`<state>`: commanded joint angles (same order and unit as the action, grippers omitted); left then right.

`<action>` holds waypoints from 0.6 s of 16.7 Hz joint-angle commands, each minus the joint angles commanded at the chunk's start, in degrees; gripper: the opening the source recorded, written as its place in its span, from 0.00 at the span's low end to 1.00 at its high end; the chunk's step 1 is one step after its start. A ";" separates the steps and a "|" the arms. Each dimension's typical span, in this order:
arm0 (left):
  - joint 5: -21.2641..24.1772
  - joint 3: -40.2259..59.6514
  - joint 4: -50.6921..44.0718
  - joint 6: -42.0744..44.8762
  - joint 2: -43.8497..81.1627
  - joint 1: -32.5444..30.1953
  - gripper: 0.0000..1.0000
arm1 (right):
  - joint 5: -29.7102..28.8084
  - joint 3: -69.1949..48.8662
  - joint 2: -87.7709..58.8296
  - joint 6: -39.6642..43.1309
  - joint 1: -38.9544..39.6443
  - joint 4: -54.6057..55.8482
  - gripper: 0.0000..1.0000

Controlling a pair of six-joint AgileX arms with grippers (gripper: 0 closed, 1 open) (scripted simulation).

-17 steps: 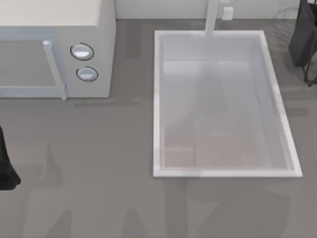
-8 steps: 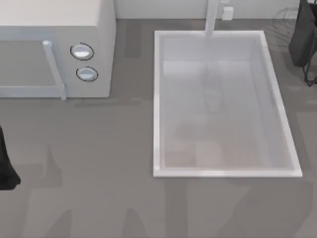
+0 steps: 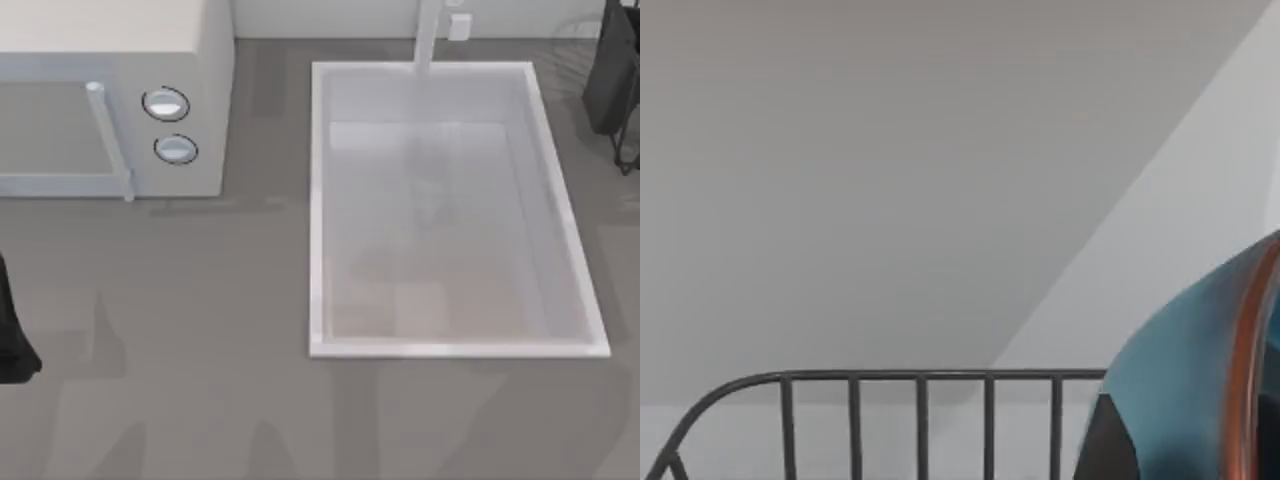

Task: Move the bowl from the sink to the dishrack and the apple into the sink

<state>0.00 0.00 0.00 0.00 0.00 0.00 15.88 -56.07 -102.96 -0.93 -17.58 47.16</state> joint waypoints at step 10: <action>0.00 0.00 0.00 0.00 0.00 0.00 1.00 | 0.00 0.00 0.00 0.00 0.00 0.00 1.00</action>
<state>0.00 0.00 0.00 0.00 0.00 0.00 15.88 -56.07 -102.96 -0.93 -17.58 47.16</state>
